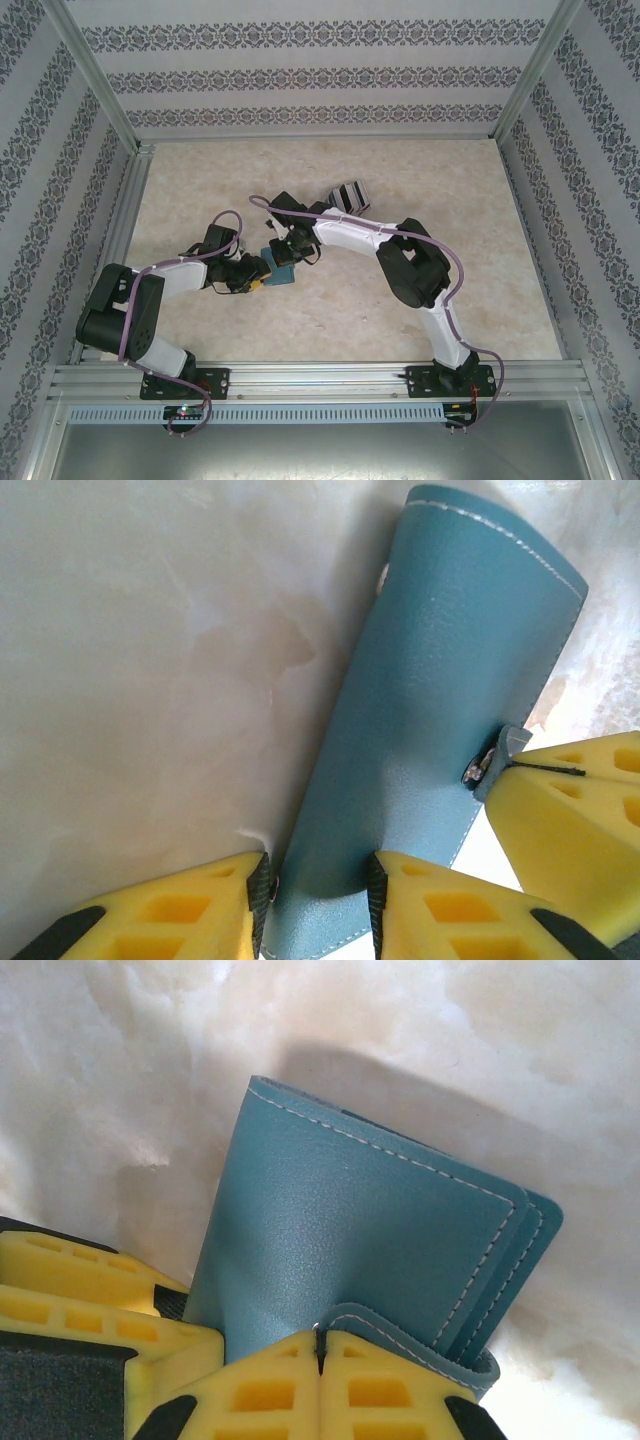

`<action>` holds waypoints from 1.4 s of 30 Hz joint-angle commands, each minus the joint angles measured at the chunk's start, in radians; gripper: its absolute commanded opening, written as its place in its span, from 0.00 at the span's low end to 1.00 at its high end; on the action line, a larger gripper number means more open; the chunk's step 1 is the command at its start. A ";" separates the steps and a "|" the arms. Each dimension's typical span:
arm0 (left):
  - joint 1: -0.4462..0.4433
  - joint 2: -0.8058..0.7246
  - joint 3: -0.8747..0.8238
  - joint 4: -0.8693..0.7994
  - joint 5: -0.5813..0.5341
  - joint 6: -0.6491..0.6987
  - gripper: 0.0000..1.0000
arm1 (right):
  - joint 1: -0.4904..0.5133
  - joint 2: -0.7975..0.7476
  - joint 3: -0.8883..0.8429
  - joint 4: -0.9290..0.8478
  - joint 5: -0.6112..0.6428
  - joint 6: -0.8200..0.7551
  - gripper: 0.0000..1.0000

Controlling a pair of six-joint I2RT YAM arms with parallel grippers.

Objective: Put the credit cards into the card holder
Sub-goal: Close the button on the card holder.

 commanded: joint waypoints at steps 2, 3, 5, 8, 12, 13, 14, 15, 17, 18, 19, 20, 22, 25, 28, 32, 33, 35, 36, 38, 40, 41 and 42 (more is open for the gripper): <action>-0.026 0.070 0.000 0.064 -0.029 -0.002 0.35 | -0.003 -0.007 0.006 0.010 -0.038 0.011 0.00; -0.026 0.069 0.001 0.063 -0.029 -0.002 0.35 | -0.002 -0.017 0.004 0.010 -0.033 0.012 0.00; -0.026 0.070 0.001 0.063 -0.030 -0.002 0.35 | -0.004 -0.040 -0.001 0.004 -0.018 0.010 0.00; -0.026 0.072 0.002 0.062 -0.029 -0.001 0.35 | -0.007 -0.068 -0.007 -0.001 -0.004 0.007 0.00; -0.026 0.076 0.004 0.062 -0.027 0.000 0.35 | -0.009 -0.066 0.002 -0.004 -0.014 0.006 0.00; -0.026 0.075 0.003 0.063 -0.027 0.000 0.35 | -0.008 -0.064 0.001 0.000 -0.017 0.009 0.00; -0.026 0.073 0.002 0.063 -0.027 0.000 0.35 | -0.009 -0.057 0.004 0.000 -0.024 0.010 0.00; -0.026 0.073 0.001 0.062 -0.029 0.000 0.35 | -0.008 -0.050 0.007 -0.002 -0.030 0.009 0.00; -0.026 0.071 0.000 0.061 -0.029 0.000 0.35 | -0.009 -0.039 0.007 -0.001 -0.034 0.011 0.00; -0.027 0.072 -0.001 0.061 -0.029 0.000 0.35 | -0.009 -0.033 0.007 0.001 -0.036 0.013 0.00; -0.026 0.073 -0.001 0.061 -0.030 0.000 0.35 | -0.008 -0.030 0.007 0.003 -0.040 0.014 0.00; -0.026 0.072 0.000 0.061 -0.029 0.001 0.35 | -0.009 -0.025 0.009 0.005 -0.046 0.015 0.00; -0.026 0.075 0.001 0.063 -0.029 0.002 0.35 | -0.006 -0.016 0.014 0.005 -0.055 0.016 0.00; -0.026 0.076 0.002 0.063 -0.029 0.000 0.35 | -0.002 -0.005 0.021 0.003 -0.063 0.018 0.00; -0.026 0.077 0.004 0.061 -0.028 0.001 0.35 | -0.002 0.001 0.020 0.001 -0.067 0.019 0.00; -0.026 0.080 0.003 0.061 -0.027 0.001 0.35 | -0.002 0.010 0.018 -0.003 -0.059 0.019 0.00; -0.027 0.080 0.003 0.061 -0.027 0.001 0.35 | -0.005 0.012 0.016 0.001 -0.061 0.020 0.00; -0.027 0.078 0.004 0.060 -0.028 0.002 0.35 | -0.007 0.017 0.018 0.002 -0.061 0.020 0.00; -0.028 0.078 0.001 0.060 -0.028 0.001 0.35 | -0.008 0.022 0.023 -0.002 -0.062 0.019 0.00; -0.027 0.077 0.002 0.061 -0.029 0.001 0.35 | -0.009 0.029 0.031 -0.008 -0.063 0.020 0.01; -0.027 0.077 0.002 0.060 -0.029 0.001 0.35 | -0.009 0.037 0.038 -0.013 -0.059 0.018 0.00; -0.027 0.077 0.003 0.062 -0.029 0.002 0.35 | -0.008 0.041 0.040 -0.013 -0.054 0.017 0.01; -0.028 0.077 0.003 0.062 -0.029 0.001 0.35 | -0.011 0.046 0.042 -0.012 -0.053 0.016 0.00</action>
